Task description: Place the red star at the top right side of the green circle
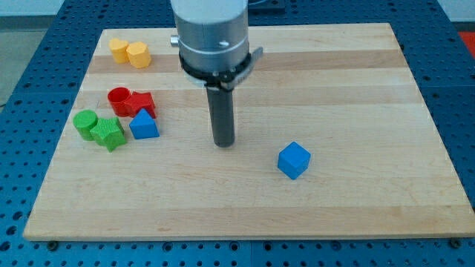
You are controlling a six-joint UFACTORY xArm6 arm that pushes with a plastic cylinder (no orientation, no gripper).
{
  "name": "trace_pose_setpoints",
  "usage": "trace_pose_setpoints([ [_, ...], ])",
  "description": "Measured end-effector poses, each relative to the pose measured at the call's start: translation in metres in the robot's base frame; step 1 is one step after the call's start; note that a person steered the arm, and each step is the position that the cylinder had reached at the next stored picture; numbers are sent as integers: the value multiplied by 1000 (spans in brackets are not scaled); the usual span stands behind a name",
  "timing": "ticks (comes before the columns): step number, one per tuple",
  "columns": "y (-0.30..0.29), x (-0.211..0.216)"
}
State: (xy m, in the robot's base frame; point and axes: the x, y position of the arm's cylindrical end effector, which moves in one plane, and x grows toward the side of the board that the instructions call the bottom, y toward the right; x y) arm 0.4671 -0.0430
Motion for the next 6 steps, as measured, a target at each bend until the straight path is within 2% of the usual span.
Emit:
trace_pose_setpoints([
  [2, -107, -57],
  [3, -159, -59],
  [4, -159, -74],
  [5, -149, -47],
  [6, -107, -37],
])
